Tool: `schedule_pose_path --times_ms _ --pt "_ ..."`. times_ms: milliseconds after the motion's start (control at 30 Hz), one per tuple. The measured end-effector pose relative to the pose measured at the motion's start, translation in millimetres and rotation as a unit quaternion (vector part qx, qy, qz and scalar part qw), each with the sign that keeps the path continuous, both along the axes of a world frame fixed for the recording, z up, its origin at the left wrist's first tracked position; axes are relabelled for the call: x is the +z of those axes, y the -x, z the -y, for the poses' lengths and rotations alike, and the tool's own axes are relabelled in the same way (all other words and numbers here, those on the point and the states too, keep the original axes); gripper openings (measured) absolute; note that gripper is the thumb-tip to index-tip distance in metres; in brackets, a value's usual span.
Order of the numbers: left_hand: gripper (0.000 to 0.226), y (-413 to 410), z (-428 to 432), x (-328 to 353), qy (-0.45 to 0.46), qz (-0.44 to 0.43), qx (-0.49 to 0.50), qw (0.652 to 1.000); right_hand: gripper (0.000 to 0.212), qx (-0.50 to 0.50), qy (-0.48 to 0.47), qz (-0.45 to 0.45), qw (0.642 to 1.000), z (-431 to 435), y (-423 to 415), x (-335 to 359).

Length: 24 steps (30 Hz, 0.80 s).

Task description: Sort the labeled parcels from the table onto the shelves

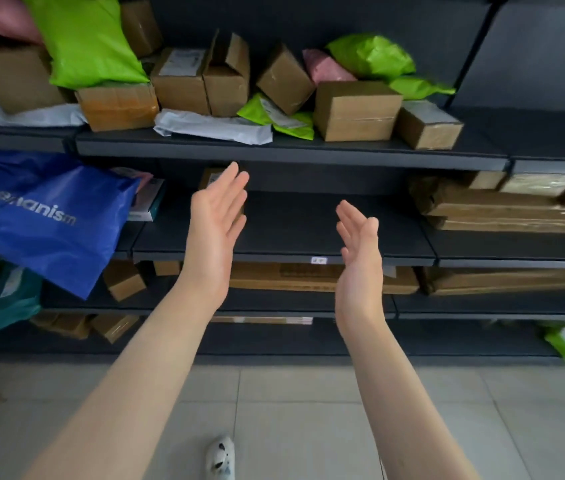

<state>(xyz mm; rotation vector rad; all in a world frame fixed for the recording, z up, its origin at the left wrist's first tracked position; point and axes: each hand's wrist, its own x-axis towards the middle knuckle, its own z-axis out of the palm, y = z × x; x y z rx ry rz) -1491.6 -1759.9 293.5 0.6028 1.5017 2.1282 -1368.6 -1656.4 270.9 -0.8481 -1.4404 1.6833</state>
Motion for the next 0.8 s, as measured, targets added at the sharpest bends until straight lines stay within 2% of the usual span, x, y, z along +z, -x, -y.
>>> schedule_pose_path --times_ms 133,300,433,567,800 --pt "0.053 -59 -16 37 -0.022 0.0 -0.021 1.0 0.045 -0.031 -0.049 -0.046 0.997 -6 -68 35" --pt "0.053 -124 -80 68 -0.041 -0.015 -0.078 0.996 0.049 -0.081 -0.075 -0.077 0.991 -48 -142 68" --pt "0.053 -182 -153 84 -0.074 -0.009 -0.167 0.983 0.049 -0.131 -0.094 -0.104 0.981 -98 -200 85" --pt "0.055 -237 -243 96 -0.116 0.002 -0.243 0.963 0.041 -0.176 -0.131 -0.097 0.971 -172 -258 93" --pt "0.052 -360 -403 118 -0.122 -0.01 -0.357 0.926 0.043 -0.297 -0.173 -0.081 0.936 -289 -384 117"
